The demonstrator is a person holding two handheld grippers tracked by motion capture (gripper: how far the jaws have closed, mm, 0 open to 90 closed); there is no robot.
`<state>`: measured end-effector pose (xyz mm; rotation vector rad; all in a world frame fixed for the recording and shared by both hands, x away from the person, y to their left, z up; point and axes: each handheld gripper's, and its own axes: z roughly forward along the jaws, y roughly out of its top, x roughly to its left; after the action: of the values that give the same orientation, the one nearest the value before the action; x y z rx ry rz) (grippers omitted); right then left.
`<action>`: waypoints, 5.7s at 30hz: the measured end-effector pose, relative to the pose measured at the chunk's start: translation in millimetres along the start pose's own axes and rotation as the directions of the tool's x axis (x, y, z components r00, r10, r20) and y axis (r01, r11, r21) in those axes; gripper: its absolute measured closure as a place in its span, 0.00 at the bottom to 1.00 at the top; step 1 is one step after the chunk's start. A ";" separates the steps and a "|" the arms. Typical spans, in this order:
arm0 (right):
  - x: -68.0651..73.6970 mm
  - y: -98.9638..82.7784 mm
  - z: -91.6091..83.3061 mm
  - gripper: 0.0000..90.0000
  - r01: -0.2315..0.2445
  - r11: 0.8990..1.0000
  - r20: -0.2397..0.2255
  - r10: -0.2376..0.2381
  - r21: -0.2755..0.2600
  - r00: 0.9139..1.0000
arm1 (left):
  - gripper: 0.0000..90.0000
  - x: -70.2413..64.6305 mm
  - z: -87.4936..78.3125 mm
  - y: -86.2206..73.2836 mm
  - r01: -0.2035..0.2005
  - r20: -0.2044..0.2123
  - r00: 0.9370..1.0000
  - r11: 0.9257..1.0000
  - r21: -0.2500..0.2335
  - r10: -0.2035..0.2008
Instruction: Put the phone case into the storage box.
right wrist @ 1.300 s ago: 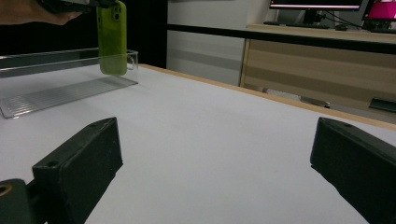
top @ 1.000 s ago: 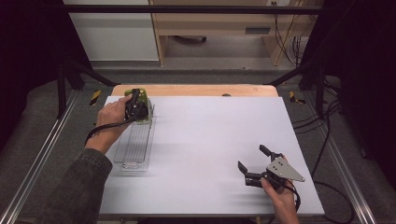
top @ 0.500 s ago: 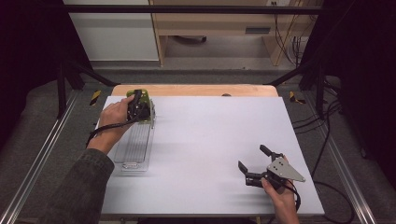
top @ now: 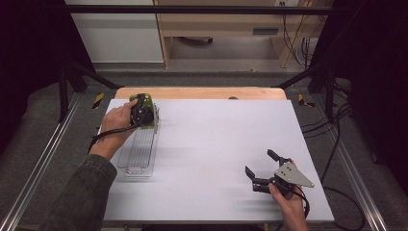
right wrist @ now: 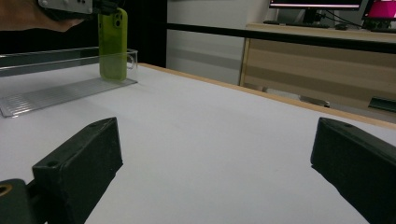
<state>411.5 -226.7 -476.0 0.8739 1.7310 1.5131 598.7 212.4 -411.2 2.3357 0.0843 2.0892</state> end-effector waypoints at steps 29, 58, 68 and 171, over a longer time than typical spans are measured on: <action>-1.1 2.0 -3.4 0.02 -0.006 1.000 0.012 0.006 -0.013 1.000 | 0.78 7.1 7.8 -1.0 0.050 0.059 0.997 0.998 0.038 -0.052; -3.5 6.8 -9.2 0.02 -0.003 0.999 0.021 0.004 -0.037 1.000 | 0.17 41.3 -36.6 7.6 0.321 0.109 0.940 0.947 0.028 -0.322; -4.0 7.0 -9.8 0.02 -0.005 0.999 0.021 0.005 -0.039 1.000 | 0.12 43.1 -37.7 10.6 0.406 0.186 0.895 0.913 0.032 -0.405; 4.4 7.8 -8.3 0.02 0.014 0.999 0.018 -0.014 -0.031 1.000 | 0.03 45.8 -126.8 -59.7 0.971 0.489 0.120 0.205 0.125 -0.864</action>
<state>402.6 -226.8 -467.6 0.8554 1.6928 1.5149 475.7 270.1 -354.1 1.6664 0.9784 0.7676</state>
